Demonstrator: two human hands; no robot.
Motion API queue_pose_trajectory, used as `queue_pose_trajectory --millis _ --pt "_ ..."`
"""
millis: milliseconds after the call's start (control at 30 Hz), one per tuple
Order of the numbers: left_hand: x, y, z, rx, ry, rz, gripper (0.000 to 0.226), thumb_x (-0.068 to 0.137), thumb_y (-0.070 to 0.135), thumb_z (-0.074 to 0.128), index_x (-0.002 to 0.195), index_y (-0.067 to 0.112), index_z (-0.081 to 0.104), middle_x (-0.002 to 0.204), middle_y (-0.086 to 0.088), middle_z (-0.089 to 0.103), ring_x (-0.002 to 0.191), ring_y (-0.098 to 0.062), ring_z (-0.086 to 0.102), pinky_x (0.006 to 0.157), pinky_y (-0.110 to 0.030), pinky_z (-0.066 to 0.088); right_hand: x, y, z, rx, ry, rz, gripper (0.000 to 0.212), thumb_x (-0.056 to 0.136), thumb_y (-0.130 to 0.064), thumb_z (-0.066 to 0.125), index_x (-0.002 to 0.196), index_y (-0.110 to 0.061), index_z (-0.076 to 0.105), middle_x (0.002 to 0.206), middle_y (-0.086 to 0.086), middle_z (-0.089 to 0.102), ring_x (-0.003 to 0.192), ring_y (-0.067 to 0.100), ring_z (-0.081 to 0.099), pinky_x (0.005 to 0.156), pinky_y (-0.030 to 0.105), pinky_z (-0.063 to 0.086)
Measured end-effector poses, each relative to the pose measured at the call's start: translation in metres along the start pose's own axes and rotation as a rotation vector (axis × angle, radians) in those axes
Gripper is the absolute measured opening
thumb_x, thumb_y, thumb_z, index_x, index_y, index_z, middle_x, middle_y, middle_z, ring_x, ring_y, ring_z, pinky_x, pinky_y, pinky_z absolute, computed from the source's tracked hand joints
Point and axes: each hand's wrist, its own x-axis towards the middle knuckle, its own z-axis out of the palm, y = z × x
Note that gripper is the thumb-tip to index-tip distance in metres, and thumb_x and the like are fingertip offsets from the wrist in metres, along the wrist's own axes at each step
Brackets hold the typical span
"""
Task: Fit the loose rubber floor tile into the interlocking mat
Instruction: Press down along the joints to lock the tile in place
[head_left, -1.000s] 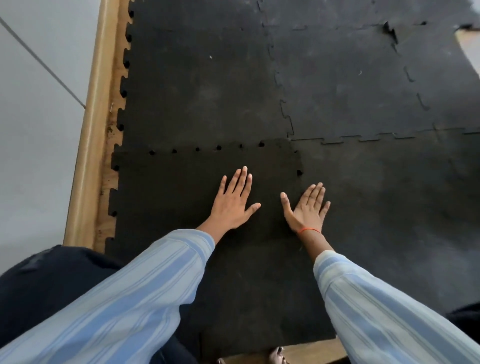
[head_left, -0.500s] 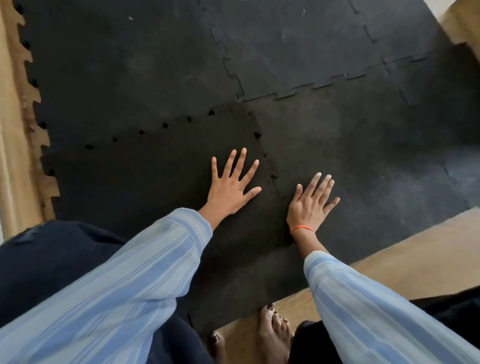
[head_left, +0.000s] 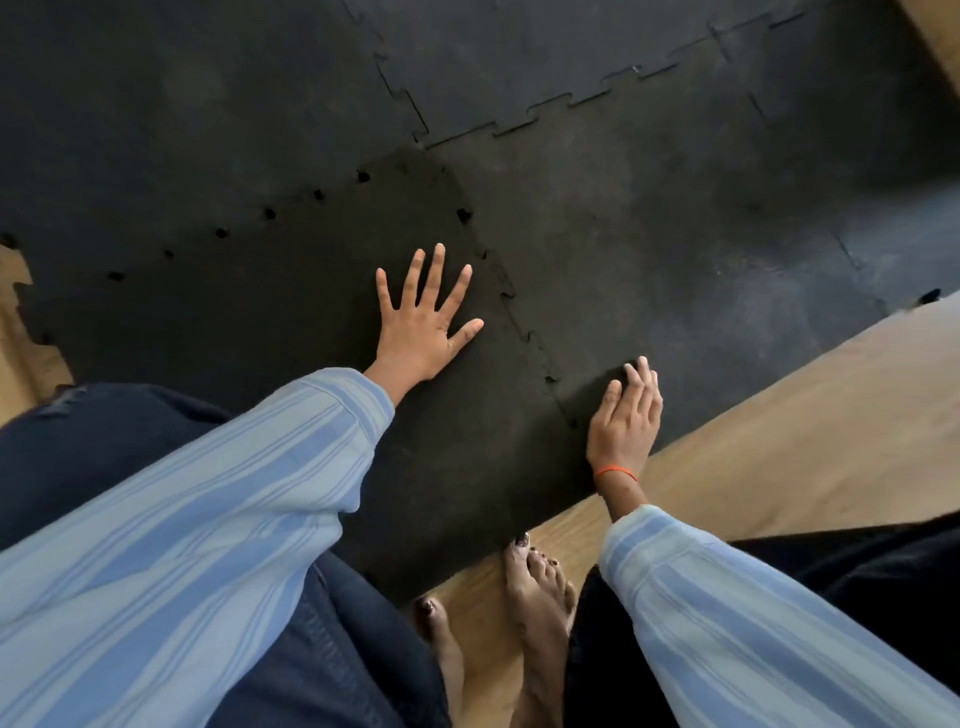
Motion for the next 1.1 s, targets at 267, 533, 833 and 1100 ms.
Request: queue_pose_trajectory --millis 267,533,833,1100 --pt "0.002 -0.003 0.001 0.007 -0.011 -0.006 0.072 0.087 0.07 0.001 0.146 0.035 -0.022 0.158 -0.006 -0.023 0.144 -0.029 -0.019 0.108 -0.066 -0.007 -0.008 0.002 0.012 -0.208 0.043 -0.003 0.041 0.101 -0.032 0.032 0.136 -0.017 0.044 0.149 0.011 0.035 0.141 0.03 0.026 0.12 0.047 0.01" --pt "0.002 -0.002 0.001 0.004 -0.032 -0.002 0.073 0.087 0.07 0.002 0.147 0.035 -0.02 0.156 -0.004 -0.027 0.143 -0.027 -0.023 0.106 -0.063 -0.015 0.019 -0.053 0.029 -0.171 0.086 -0.031 0.039 0.099 -0.028 0.037 0.134 -0.015 0.048 0.138 0.016 0.045 0.132 0.033 0.038 0.118 0.056 0.01" --pt "0.007 -0.005 -0.011 -0.015 -0.068 -0.006 0.063 0.094 0.061 0.008 0.147 0.036 -0.017 0.157 0.004 -0.026 0.144 -0.019 -0.022 0.108 -0.058 -0.017 0.046 -0.077 0.037 -0.407 -0.245 -0.681 0.069 0.089 0.001 0.034 0.152 -0.018 0.013 0.161 0.004 0.012 0.149 0.023 0.01 0.12 0.049 0.01" --pt "0.044 -0.036 -0.028 -0.026 -0.072 0.003 0.057 0.101 0.044 0.014 0.151 0.028 -0.01 0.158 0.009 -0.018 0.145 -0.011 -0.013 0.115 -0.043 -0.01 0.08 -0.113 0.046 -0.484 -0.475 -0.757 0.058 0.102 -0.041 0.02 0.152 -0.02 0.0 0.162 -0.006 -0.005 0.148 0.012 -0.007 0.12 0.043 0.001"
